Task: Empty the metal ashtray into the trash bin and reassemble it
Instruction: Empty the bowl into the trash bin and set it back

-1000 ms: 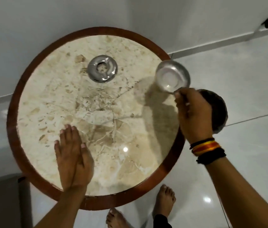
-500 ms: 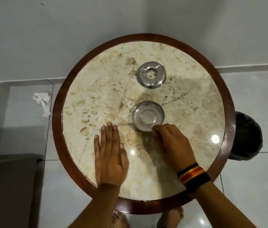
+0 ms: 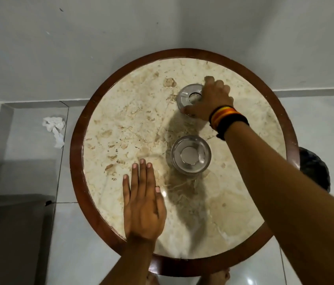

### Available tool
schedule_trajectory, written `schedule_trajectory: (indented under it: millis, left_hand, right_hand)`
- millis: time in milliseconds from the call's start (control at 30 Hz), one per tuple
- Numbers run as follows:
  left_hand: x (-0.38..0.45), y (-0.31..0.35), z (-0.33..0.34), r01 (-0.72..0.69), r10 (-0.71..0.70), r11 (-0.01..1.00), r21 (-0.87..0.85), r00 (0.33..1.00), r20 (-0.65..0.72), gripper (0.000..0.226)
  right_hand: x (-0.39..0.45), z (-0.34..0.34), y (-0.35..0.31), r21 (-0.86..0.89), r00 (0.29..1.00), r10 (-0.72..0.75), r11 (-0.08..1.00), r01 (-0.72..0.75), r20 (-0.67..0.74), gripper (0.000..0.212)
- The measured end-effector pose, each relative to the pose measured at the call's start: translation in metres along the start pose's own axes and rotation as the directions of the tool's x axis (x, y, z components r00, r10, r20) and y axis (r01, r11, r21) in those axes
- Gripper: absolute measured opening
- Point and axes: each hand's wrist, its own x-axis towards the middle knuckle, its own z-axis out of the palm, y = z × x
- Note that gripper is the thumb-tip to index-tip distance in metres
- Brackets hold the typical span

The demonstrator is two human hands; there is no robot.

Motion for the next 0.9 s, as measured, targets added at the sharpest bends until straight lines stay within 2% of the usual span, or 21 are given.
schedule_trajectory:
  millis: [67, 133, 300, 467, 600, 733, 800, 900]
  left_hand:
    - [0.001, 0.001, -0.001, 0.004, -0.004, 1.0, -0.006, 1.0, 0.006, 0.064]
    - [0.0, 0.001, -0.001, -0.005, 0.005, 1.0, 0.001, 1.0, 0.009, 0.063]
    - [-0.001, 0.0, 0.0, 0.006, -0.006, 1.0, 0.004, 1.0, 0.021, 0.063]
    - [0.0, 0.001, -0.002, -0.007, 0.007, 1.0, 0.01, 1.0, 0.022, 0.065]
    - [0.001, 0.002, -0.001, 0.002, -0.002, 1.0, 0.013, 1.0, 0.013, 0.064]
    - [0.0, 0.0, 0.0, -0.004, 0.003, 0.999, 0.047, 1.0, 0.017, 0.064]
    - [0.0, 0.0, 0.001, -0.004, 0.003, 0.998, 0.068, 1.0, 0.019, 0.064]
    - [-0.001, 0.0, 0.001, -0.005, 0.004, 0.997, 0.072, 1.0, 0.015, 0.064]
  right_hand:
    - [0.013, 0.0, -0.015, -0.14, 0.998, 0.015, 0.99, -0.008, 0.053, 0.106]
    - [0.022, 0.0, -0.024, -0.208, 0.993, 0.045, 0.978, -0.022, 0.107, 0.108]
    - [0.028, -0.007, -0.026, -0.233, 0.973, 0.142, 0.967, -0.098, 0.181, 0.114]
    - [0.018, 0.009, -0.025, -0.115, 0.999, 0.02, 0.993, -0.016, 0.038, 0.108]
    - [0.008, 0.024, -0.005, 0.08, 0.997, 0.044, 0.996, -0.039, -0.057, 0.108]
    - [-0.012, 0.016, 0.008, 0.241, 0.978, -0.013, 0.968, 0.065, -0.21, 0.098]
    - [-0.032, 0.004, 0.011, 0.311, 0.983, -0.081, 0.941, 0.13, -0.167, 0.102]
    - [-0.079, -0.008, 0.015, 0.231, 0.974, -0.227, 0.948, 0.221, 0.003, 0.108]
